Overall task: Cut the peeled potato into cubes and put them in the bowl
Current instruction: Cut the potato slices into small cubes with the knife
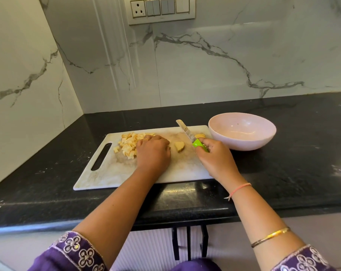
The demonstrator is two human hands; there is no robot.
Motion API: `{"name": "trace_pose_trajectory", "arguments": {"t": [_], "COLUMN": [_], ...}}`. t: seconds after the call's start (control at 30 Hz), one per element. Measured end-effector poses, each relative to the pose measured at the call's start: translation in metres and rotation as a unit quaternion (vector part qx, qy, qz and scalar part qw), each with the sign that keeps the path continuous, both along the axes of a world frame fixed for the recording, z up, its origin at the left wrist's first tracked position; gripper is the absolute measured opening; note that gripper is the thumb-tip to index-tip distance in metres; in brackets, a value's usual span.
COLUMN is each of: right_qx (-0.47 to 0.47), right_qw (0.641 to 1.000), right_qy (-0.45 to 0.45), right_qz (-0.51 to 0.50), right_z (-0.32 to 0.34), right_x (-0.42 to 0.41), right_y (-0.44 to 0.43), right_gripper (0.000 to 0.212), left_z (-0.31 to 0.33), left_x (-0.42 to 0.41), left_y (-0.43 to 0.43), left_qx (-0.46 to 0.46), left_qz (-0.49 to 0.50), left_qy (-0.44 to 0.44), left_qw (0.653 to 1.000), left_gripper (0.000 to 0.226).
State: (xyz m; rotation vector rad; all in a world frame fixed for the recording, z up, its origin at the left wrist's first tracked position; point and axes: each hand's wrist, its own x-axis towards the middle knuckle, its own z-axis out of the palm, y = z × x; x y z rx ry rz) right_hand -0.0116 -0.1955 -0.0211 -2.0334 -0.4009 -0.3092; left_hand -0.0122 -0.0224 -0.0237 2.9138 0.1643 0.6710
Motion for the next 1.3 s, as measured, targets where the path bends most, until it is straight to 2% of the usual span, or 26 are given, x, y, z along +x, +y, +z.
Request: {"name": "trace_pose_trajectory", "arguments": {"t": [0.17, 0.27, 0.43, 0.7, 0.83, 0.97, 1.13, 1.3], "right_qx": [0.03, 0.042, 0.055, 0.105, 0.14, 0.173, 0.203, 0.211], "right_qw": [0.999, 0.998, 0.997, 0.991, 0.986, 0.979, 0.972, 0.971], "right_qy": [0.025, 0.033, 0.045, 0.079, 0.094, 0.105, 0.113, 0.116], "right_qz": [-0.022, -0.031, -0.015, -0.003, 0.002, -0.008, -0.01, -0.011], "right_z": [-0.004, -0.004, -0.004, -0.004, -0.003, 0.002, 0.004, 0.007], "right_x": [0.005, 0.006, 0.006, 0.009, 0.009, 0.008, 0.003, 0.002], "right_y": [-0.003, -0.002, 0.002, -0.003, -0.004, -0.008, -0.007, -0.007], "right_gripper": [0.03, 0.034, 0.035, 0.036, 0.043, 0.037, 0.024, 0.028], "left_z": [0.003, 0.001, -0.002, 0.001, 0.008, 0.013, 0.014, 0.013], "left_x": [0.005, 0.014, 0.029, 0.045, 0.043, 0.042, 0.042, 0.041], "left_y": [-0.015, -0.024, -0.014, 0.012, 0.015, 0.006, -0.015, -0.042], "left_qx": [0.005, 0.023, 0.065, 0.07, 0.023, -0.055, -0.107, -0.159], "left_qz": [-0.1, -0.138, -0.09, -0.042, -0.021, -0.034, -0.085, -0.166], "left_qy": [-0.011, 0.027, 0.014, 0.021, -0.008, -0.04, -0.019, 0.057], "left_qw": [0.995, 0.99, 0.994, 0.996, 0.999, 0.997, 0.99, 0.972], "left_gripper": [0.033, 0.032, 0.03, 0.029, 0.026, 0.02, 0.028, 0.041]}}
